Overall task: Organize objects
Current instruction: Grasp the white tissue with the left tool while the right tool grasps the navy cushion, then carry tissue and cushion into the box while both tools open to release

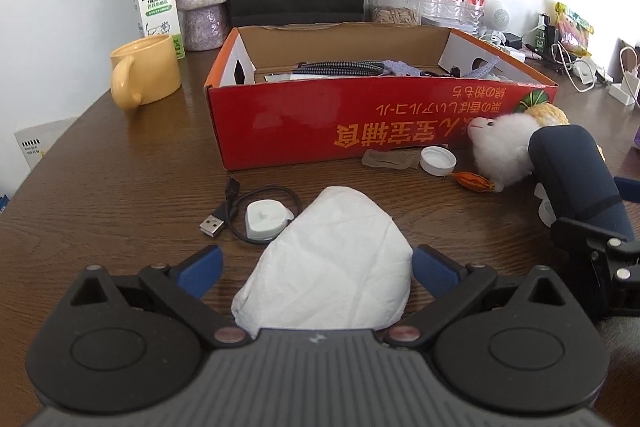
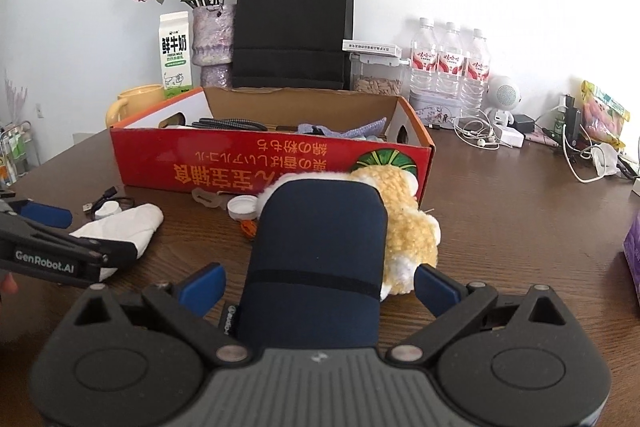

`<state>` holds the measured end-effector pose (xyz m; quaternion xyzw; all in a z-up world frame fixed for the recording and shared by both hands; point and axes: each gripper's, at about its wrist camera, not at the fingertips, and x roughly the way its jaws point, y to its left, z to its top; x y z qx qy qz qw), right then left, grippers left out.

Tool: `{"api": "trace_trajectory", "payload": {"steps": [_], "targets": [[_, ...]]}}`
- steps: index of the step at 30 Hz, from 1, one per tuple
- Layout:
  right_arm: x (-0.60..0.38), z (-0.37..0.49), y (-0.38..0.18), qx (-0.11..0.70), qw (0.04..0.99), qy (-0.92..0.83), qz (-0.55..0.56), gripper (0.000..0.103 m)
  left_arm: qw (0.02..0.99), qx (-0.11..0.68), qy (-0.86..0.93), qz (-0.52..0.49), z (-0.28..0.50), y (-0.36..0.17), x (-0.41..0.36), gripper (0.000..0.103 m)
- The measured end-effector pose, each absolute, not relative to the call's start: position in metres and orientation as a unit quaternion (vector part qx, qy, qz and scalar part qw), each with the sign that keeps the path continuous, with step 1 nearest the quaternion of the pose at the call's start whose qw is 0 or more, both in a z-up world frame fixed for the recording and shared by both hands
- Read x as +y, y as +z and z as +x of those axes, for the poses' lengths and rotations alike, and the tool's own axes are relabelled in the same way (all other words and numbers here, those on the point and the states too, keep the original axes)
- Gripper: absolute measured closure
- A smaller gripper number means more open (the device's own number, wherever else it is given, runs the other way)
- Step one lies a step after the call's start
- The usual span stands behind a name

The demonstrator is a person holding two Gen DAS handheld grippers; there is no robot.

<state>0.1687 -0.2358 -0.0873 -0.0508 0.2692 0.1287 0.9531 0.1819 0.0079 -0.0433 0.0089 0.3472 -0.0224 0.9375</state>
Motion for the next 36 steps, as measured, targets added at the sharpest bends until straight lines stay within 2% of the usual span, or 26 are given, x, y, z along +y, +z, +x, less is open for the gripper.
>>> {"api": "trace_trajectory", "payload": {"steps": [3, 6, 10, 14, 25, 36], "targets": [[-0.234, 0.169, -0.089, 0.272, 0.952, 0.129, -0.051, 0.003, 0.936, 0.351, -0.028, 0.001, 0.183, -0.046, 0.01, 0.005], [-0.234, 0.17, -0.089, 0.274, 0.952, 0.128, -0.049, 0.004, 0.939, 0.343, -0.027, 0.012, 0.181, -0.046, 0.006, 0.016], [-0.234, 0.172, -0.09, 0.281, 0.95, 0.126, -0.046, 0.011, 0.943, 0.333, -0.02, 0.013, 0.175, -0.047, 0.002, 0.024], [-0.233, 0.173, -0.091, 0.284, 0.95, 0.122, -0.049, 0.014, 0.946, 0.323, -0.02, 0.023, 0.169, -0.048, -0.004, 0.025], [-0.225, 0.17, -0.092, 0.288, 0.948, 0.118, -0.064, 0.032, 0.947, 0.319, -0.011, 0.031, 0.163, -0.047, -0.01, 0.027], [-0.23, 0.162, -0.087, 0.289, 0.946, 0.135, -0.051, 0.038, 0.95, 0.311, -0.014, 0.035, 0.155, -0.041, -0.016, 0.034]]}}
